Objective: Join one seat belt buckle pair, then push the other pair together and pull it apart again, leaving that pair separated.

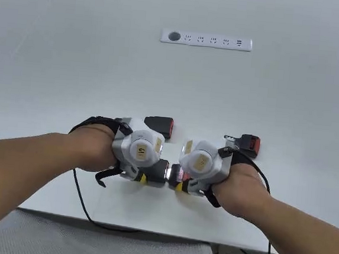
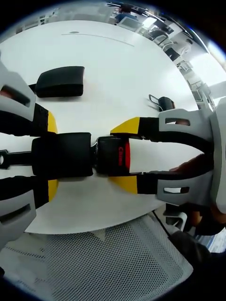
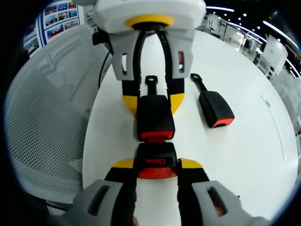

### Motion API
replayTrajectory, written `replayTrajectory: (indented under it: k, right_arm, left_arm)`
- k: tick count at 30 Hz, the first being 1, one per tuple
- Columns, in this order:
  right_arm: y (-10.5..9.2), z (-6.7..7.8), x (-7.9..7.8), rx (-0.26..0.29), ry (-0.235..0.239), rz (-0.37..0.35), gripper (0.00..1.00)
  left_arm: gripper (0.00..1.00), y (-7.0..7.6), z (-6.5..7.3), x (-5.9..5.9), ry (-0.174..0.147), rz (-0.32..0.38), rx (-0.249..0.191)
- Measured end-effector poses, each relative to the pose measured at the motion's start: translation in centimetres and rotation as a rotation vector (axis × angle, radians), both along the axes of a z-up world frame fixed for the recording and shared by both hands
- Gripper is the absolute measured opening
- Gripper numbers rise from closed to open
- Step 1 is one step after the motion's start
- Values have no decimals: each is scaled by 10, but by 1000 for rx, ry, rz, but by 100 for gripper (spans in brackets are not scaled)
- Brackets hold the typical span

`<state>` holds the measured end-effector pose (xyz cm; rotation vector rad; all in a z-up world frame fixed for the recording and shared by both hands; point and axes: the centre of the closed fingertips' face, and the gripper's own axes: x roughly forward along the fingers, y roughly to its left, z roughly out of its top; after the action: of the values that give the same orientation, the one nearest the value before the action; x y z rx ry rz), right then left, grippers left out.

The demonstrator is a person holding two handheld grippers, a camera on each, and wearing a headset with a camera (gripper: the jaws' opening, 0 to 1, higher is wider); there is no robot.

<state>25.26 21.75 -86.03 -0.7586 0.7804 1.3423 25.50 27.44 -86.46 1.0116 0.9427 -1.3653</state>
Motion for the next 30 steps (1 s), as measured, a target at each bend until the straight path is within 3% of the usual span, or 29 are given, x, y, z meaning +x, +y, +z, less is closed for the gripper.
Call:
replayTrajectory:
  k: [20,21,22,30]
  right_arm:
    - [2,-1,2,-24,10,18,31]
    - [-5,-3,1,-58,24,-15,31]
    - [2,-4,3,-32,11,14,31]
    - [0,-5,2,-31,19,18,31]
  left_arm:
    - [31,0,0,0,5,-1,2]
    - [31,0,1,0,8,-1,0]
    - [31,0,1,0,7,-2,1]
    - [32,0,1,0,2,14,-9]
